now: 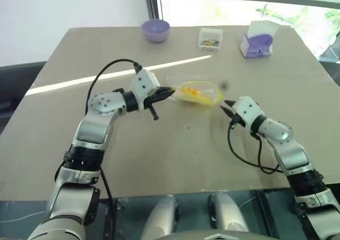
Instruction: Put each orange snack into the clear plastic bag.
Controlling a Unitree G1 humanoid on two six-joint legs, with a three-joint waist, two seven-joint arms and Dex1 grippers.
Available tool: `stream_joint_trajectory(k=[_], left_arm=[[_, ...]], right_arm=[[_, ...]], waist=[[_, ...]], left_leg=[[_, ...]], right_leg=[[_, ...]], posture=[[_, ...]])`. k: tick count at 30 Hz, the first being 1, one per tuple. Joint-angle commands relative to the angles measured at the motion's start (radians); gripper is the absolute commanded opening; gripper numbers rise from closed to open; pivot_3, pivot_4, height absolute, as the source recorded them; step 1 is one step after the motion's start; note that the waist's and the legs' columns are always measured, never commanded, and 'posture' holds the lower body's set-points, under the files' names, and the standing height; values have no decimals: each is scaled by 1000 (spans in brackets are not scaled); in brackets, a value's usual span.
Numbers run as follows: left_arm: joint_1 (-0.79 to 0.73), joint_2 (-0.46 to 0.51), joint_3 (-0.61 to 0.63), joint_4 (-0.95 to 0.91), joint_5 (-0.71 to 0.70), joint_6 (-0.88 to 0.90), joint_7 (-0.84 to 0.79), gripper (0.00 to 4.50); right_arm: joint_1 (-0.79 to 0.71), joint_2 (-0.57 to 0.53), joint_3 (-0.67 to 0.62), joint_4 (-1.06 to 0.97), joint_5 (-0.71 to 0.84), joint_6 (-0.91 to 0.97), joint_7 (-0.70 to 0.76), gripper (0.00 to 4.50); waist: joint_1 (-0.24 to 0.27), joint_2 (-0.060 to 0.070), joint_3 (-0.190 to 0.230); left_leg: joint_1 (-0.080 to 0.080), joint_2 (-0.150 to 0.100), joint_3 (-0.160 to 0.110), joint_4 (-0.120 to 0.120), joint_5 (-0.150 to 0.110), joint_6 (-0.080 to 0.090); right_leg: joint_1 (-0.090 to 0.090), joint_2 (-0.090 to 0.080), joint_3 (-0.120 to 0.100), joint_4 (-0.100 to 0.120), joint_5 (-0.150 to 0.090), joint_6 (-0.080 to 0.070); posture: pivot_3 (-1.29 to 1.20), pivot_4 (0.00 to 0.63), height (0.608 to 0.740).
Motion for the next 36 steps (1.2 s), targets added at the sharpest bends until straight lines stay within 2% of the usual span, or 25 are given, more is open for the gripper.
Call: stream_joint_trajectory(k=[1, 15, 17, 21, 25, 30, 36], left_arm=[[-8, 7, 22, -32, -15, -5, -4, 0], [47, 36, 25, -66, 0, -27, -2, 0], [51, 40, 25, -69, 2, -31, -1, 0], [58, 41, 22, -76, 5, -35, 4, 0], [69, 42, 20, -90, 6, -35, 8, 0], [79, 45, 19, -102, 8, -35, 10, 0], [92, 45, 19, -120, 8, -32, 14, 0]], right_arm=[[-39, 23, -17, 13, 6, -49, -10, 980], [-58, 9, -51, 35, 36, -89, 41, 980], [-46, 5, -71, 12, 75, -56, 65, 980], [-4, -12, -138, -78, 238, 148, 153, 980], [-1, -18, -189, -143, 343, 287, 173, 980], [-36, 9, -204, -192, 411, 389, 154, 980], [-63, 39, -155, -180, 390, 407, 135, 980]], waist=[[0, 0, 0], [0, 0, 0], [1, 0, 0], [4, 0, 0], [4, 0, 0], [1, 0, 0], [5, 0, 0]], left_leg=[[0, 0, 0, 0, 0, 0], [0, 0, 0, 0, 0, 0], [0, 0, 0, 0, 0, 0], [0, 0, -1, 0, 0, 0], [0, 0, -1, 0, 0, 0], [0, 1, 0, 0, 0, 0], [0, 0, -1, 0, 0, 0]], right_leg=[[0, 0, 0, 0, 0, 0], [0, 0, 0, 0, 0, 0], [0, 0, 0, 0, 0, 0], [0, 0, 0, 0, 0, 0], [0, 0, 0, 0, 0, 0], [0, 0, 0, 0, 0, 0], [0, 0, 0, 0, 0, 0]], posture=[[0, 150, 740], [0, 150, 740], [0, 150, 740], [0, 150, 740], [0, 150, 740], [0, 150, 740], [0, 150, 740]])
